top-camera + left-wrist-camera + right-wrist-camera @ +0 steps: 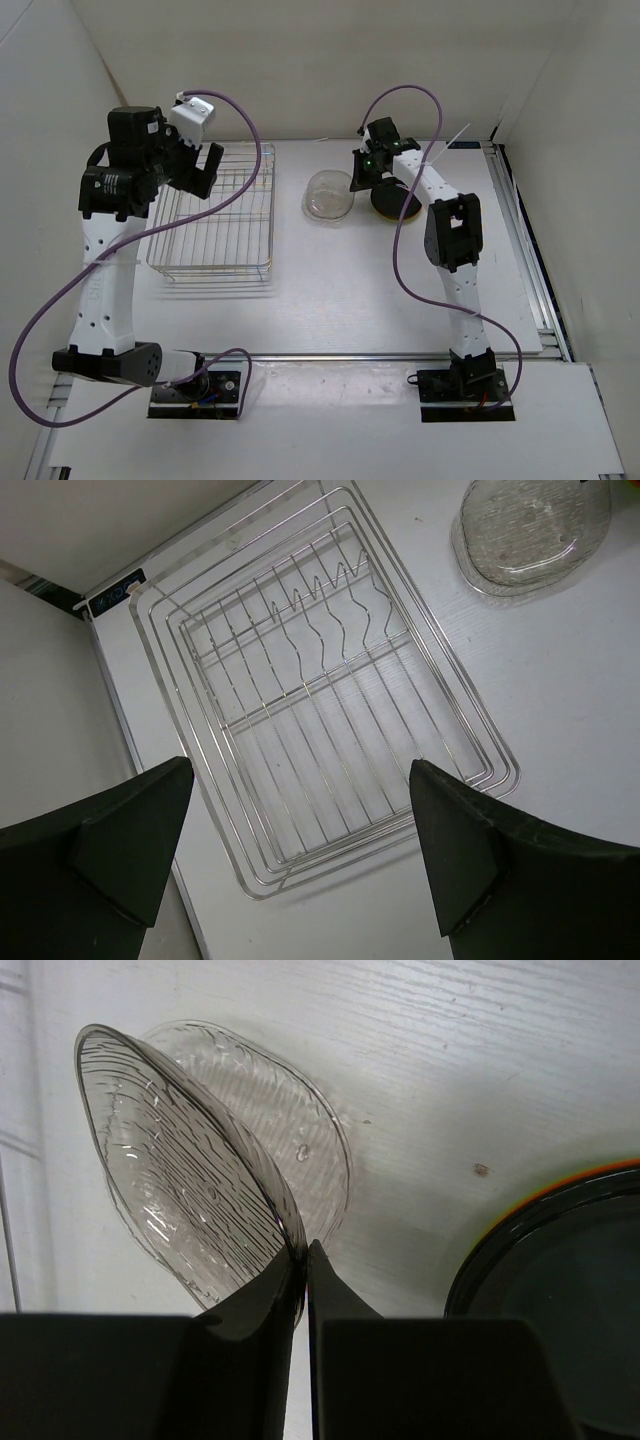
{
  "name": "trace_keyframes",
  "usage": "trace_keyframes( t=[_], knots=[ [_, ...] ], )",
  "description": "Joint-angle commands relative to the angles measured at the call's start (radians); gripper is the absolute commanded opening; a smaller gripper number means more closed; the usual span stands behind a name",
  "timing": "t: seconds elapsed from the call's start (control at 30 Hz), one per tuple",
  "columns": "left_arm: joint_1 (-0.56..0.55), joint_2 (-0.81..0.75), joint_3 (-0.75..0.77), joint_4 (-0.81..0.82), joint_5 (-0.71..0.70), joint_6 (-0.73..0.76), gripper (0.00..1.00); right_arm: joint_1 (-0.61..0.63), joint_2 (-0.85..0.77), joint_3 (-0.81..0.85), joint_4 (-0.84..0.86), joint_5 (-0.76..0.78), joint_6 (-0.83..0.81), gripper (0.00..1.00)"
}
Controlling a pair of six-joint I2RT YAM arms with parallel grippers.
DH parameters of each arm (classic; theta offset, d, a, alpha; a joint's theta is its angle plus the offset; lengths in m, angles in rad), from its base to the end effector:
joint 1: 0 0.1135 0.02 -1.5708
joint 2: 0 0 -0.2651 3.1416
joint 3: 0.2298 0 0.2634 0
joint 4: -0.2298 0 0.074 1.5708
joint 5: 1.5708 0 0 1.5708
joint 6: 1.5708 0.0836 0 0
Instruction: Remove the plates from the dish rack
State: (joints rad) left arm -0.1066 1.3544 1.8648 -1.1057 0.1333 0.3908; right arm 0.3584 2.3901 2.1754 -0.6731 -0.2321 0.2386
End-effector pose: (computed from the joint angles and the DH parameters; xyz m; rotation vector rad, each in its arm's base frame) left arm 0.2846 -0.0416 0.4621 0.6055 2.0736 0.0195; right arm 0.5318 0.2197 0.1780 -0.2532 2.4913 0.5403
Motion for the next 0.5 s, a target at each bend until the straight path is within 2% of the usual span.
trace_keyframes(
  t=[0.0, 0.47],
  knots=[
    [0.005, -0.057, 0.002, 0.010, 0.025, -0.009, 1.00, 0.001, 0.006, -0.008, 0.035, 0.028, 0.031, 0.08],
    [0.005, -0.057, -0.007, 0.010, 0.015, -0.009, 1.00, 0.010, -0.003, -0.049, 0.035, 0.030, 0.136, 0.10]
  ],
)
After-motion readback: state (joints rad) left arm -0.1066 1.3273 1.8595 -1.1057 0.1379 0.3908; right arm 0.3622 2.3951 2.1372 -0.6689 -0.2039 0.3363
